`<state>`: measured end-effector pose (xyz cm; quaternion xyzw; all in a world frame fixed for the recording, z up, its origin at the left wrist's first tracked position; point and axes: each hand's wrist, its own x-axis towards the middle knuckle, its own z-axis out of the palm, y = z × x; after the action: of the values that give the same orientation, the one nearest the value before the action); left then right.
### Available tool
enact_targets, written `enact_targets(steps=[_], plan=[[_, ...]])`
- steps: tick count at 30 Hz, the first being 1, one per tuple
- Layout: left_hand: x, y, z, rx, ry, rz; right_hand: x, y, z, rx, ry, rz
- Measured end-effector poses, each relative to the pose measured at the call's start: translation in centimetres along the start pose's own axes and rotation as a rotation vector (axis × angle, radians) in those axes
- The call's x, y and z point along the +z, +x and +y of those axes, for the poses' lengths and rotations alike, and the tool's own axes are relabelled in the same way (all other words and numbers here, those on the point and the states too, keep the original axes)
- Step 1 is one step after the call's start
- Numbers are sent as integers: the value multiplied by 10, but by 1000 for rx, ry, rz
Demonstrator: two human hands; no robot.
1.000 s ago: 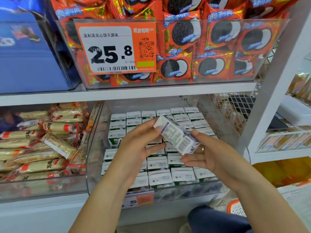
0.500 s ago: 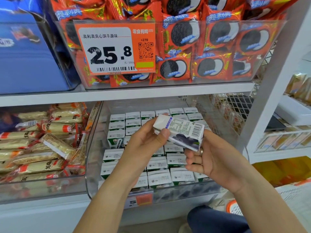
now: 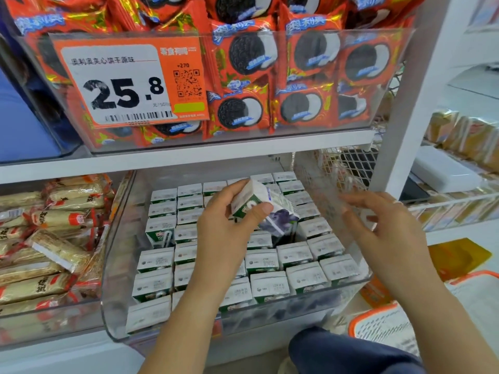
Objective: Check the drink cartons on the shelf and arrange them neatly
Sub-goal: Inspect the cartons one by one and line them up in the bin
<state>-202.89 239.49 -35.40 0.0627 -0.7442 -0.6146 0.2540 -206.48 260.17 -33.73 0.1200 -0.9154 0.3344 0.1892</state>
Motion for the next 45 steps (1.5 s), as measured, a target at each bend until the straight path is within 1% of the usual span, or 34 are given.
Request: enact_targets(steps=[3, 8, 11, 15, 20, 22, 27, 30, 32, 34, 36, 40, 42, 45], plan=[[13, -1, -5, 88, 188, -18, 4, 3, 5, 32, -15, -41], [24, -3, -5, 218, 371, -54, 8, 4, 9, 60, -21, -59], [24, -2, -5, 252, 434, -64, 11, 6, 11, 56, -46, -85], [22, 0, -9, 245, 504, -91, 13, 6, 12, 48, -53, -84], [33, -4, -20, 233, 616, -286, 14, 7, 14, 37, -58, -93], [36, -6, -24, 227, 690, -331, 14, 7, 14, 30, -57, -92], [33, -9, -29, 245, 808, -325, 15, 10, 15, 26, -53, -84], [31, -5, -26, 220, 789, -358, 15, 10, 13, 22, -55, -88], [29, 6, -22, 192, 800, -346, 14, 9, 12, 17, -52, -91], [24, 23, -17, 150, 912, -366, 14, 9, 12, 12, -48, -96], [22, 38, -12, 115, 1061, -444, 13, 8, 12, 8, -45, -106], [32, 54, -3, 121, 1298, -550, 11, 8, 11, 21, -43, -113], [38, 58, -2, 123, 1344, -566, 12, 8, 11, 26, -39, -113], [42, 60, -5, 120, 1354, -594, 12, 9, 12, 28, -36, -114]])
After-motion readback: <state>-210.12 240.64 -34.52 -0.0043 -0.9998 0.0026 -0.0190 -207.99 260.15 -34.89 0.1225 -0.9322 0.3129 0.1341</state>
